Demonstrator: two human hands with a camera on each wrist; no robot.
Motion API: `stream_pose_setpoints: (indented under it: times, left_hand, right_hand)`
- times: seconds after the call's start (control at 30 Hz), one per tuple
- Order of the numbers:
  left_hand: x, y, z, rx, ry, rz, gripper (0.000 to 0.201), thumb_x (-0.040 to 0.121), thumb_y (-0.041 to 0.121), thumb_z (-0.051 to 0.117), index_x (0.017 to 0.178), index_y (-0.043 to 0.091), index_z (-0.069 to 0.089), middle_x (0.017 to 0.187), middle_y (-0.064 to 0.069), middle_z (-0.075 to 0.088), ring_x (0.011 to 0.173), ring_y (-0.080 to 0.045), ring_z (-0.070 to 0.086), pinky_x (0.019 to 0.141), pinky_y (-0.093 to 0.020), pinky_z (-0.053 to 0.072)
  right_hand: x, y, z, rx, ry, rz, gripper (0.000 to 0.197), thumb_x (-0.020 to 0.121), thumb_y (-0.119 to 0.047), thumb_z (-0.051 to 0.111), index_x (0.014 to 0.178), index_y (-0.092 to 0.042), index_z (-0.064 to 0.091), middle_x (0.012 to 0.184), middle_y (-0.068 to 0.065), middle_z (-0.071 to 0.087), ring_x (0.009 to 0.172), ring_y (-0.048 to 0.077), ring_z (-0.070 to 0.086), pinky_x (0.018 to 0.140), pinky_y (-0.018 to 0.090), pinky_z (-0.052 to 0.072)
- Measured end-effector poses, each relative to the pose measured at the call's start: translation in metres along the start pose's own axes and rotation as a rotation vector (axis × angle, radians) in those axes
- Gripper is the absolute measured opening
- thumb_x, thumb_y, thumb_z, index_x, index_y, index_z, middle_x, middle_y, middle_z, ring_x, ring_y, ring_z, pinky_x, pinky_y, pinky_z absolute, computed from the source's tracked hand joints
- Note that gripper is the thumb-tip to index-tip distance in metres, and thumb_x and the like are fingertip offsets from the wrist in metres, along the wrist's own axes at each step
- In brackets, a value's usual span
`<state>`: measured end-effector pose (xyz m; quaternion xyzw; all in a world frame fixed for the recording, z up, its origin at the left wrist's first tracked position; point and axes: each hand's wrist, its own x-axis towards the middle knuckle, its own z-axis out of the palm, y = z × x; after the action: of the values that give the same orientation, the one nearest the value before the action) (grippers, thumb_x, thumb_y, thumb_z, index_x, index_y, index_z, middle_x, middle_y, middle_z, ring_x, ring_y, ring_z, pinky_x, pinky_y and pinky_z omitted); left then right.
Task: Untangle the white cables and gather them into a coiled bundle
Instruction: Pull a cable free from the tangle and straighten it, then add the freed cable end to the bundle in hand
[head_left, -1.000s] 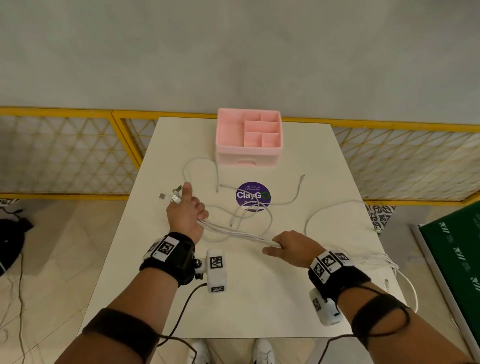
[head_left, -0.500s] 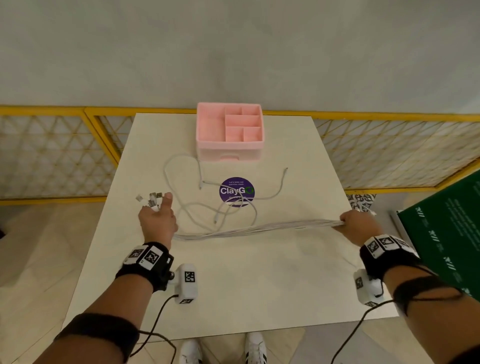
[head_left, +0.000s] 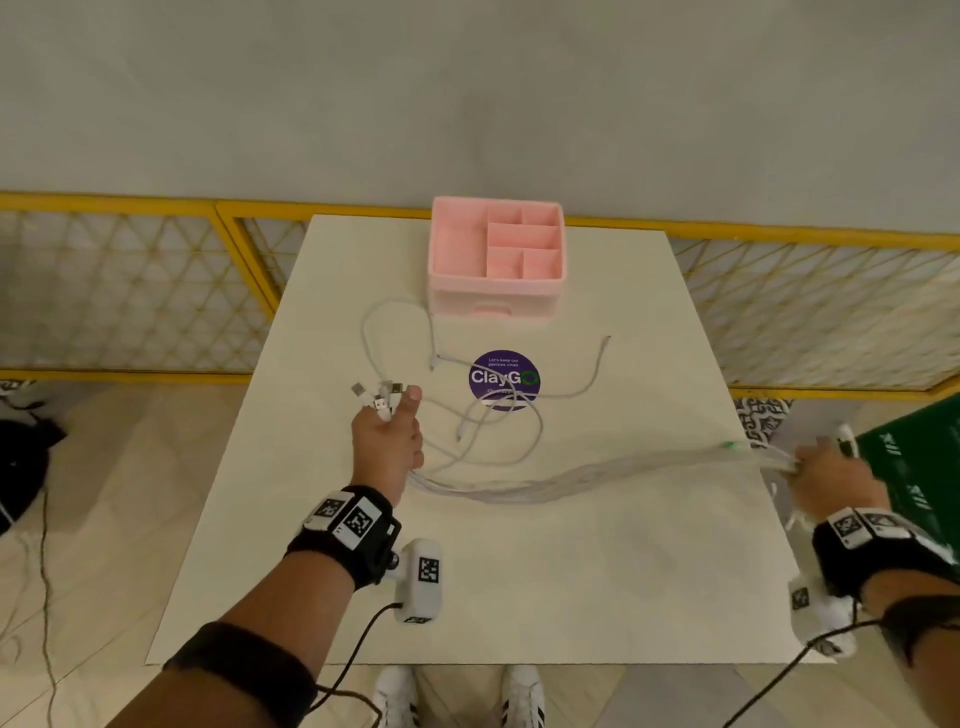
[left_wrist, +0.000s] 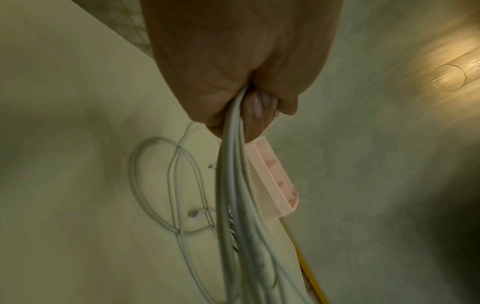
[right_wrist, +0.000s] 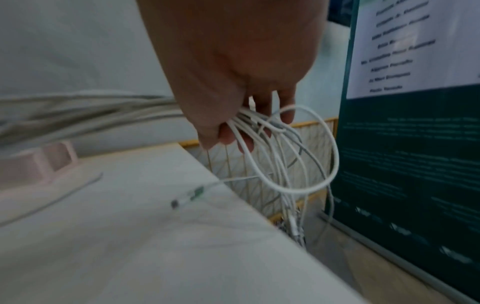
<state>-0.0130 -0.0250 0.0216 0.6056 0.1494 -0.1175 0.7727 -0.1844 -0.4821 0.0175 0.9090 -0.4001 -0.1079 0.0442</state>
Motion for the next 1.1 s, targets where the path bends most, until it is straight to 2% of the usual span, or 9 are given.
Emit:
stream_pose_setpoints:
  times: [0.07, 0.17, 0.23, 0.37, 0.53, 0.67, 0.77, 0.97, 1.1]
  left_hand:
    - [-0.002, 0.003, -0.004, 0.016, -0.038, 0.006, 0.034, 0.096, 0.03, 0.067, 0.071, 0.019, 0.047, 0.051, 0.006, 0.032, 0.041, -0.009, 0.024, 0.042, -0.02, 0.02]
    - [-0.004, 0.007, -0.01, 0.031, -0.065, 0.028, 0.027, 0.095, 0.029, 0.067, 0.083, 0.013, 0.05, 0.05, 0.008, 0.031, 0.041, -0.009, 0.024, 0.041, -0.02, 0.022]
    - [-0.004, 0.009, -0.012, 0.033, -0.067, 0.031, 0.024, 0.095, 0.026, 0.068, 0.087, 0.012, 0.051, 0.049, 0.007, 0.031, 0.041, -0.01, 0.024, 0.041, -0.021, 0.022]
    - [-0.002, 0.009, -0.01, 0.077, -0.093, 0.032, 0.021, 0.094, 0.02, 0.07, 0.081, 0.014, 0.055, 0.052, 0.006, 0.032, 0.043, -0.011, 0.024, 0.042, -0.02, 0.024]
    - [-0.006, 0.009, -0.005, 0.203, -0.163, 0.023, 0.017, 0.094, 0.01, 0.067, 0.082, 0.012, 0.055, 0.055, 0.002, 0.038, 0.042, -0.011, 0.032, 0.042, -0.021, 0.03]
    - [-0.012, 0.012, -0.003, 0.324, -0.261, 0.013, 0.013, 0.095, 0.004, 0.063, 0.088, 0.007, 0.053, 0.056, -0.002, 0.046, 0.043, -0.015, 0.036, 0.045, -0.026, 0.032]
    - [-0.014, 0.017, -0.007, 0.362, -0.248, 0.007, 0.021, 0.093, -0.006, 0.055, 0.08, 0.009, 0.049, 0.052, 0.002, 0.045, 0.043, -0.015, 0.038, 0.049, -0.03, 0.034]
    - [-0.015, 0.004, -0.029, 0.304, -0.161, -0.052, 0.02, 0.088, -0.002, 0.067, 0.093, 0.012, 0.054, 0.068, -0.003, 0.051, 0.051, -0.016, 0.039, 0.047, -0.027, 0.031]
    - [-0.016, -0.004, -0.033, 0.379, -0.15, -0.073, 0.009, 0.093, -0.003, 0.057, 0.097, 0.005, 0.056, 0.067, -0.003, 0.049, 0.048, -0.014, 0.041, 0.046, -0.027, 0.038]
  right_hand:
    - [0.0, 0.0, 0.04, -0.021, -0.161, -0.018, 0.018, 0.093, -0.032, 0.055, 0.093, -0.02, 0.067, 0.091, 0.007, 0.063, 0.082, 0.029, 0.064, 0.082, 0.044, 0.058]
    - [0.013, -0.011, 0.085, -0.052, -0.349, -0.059, 0.06, 0.077, -0.067, 0.063, 0.118, -0.023, 0.063, 0.121, 0.011, 0.057, 0.11, 0.034, 0.059, 0.096, 0.046, 0.052]
    - [0.004, -0.041, 0.066, -0.053, -0.421, -0.098, 0.079, 0.066, -0.075, 0.068, 0.126, -0.026, 0.056, 0.129, 0.011, 0.052, 0.12, 0.037, 0.053, 0.101, 0.048, 0.047]
    - [-0.03, -0.134, -0.018, 0.206, -0.499, -0.383, 0.074, 0.077, -0.054, 0.078, 0.138, -0.024, 0.049, 0.144, 0.003, 0.044, 0.133, 0.029, 0.045, 0.111, 0.04, 0.036]
    - [-0.092, -0.262, -0.086, 0.833, -0.39, -0.846, 0.042, 0.096, -0.039, 0.059, 0.135, -0.024, 0.056, 0.132, -0.003, 0.062, 0.121, 0.015, 0.059, 0.11, 0.04, 0.043]
    - [-0.143, -0.327, -0.121, 0.836, -0.412, -1.085, 0.042, 0.105, -0.034, 0.045, 0.147, -0.028, 0.045, 0.14, -0.001, 0.057, 0.127, 0.011, 0.053, 0.109, 0.028, 0.038]
    - [-0.154, -0.344, -0.119, 0.705, -0.411, -1.108, 0.039, 0.107, -0.027, 0.039, 0.144, -0.023, 0.05, 0.13, 0.006, 0.065, 0.12, 0.017, 0.059, 0.106, 0.03, 0.043]
    - [-0.159, -0.341, -0.091, 0.728, -0.4, -1.071, 0.034, 0.105, -0.019, 0.043, 0.132, -0.015, 0.063, 0.127, 0.003, 0.068, 0.116, 0.017, 0.062, 0.099, 0.028, 0.047]
    - [-0.168, -0.341, -0.078, 0.765, -0.509, -1.119, 0.039, 0.106, -0.027, 0.044, 0.142, -0.015, 0.054, 0.146, 0.0, 0.053, 0.131, 0.013, 0.05, 0.109, 0.025, 0.037]
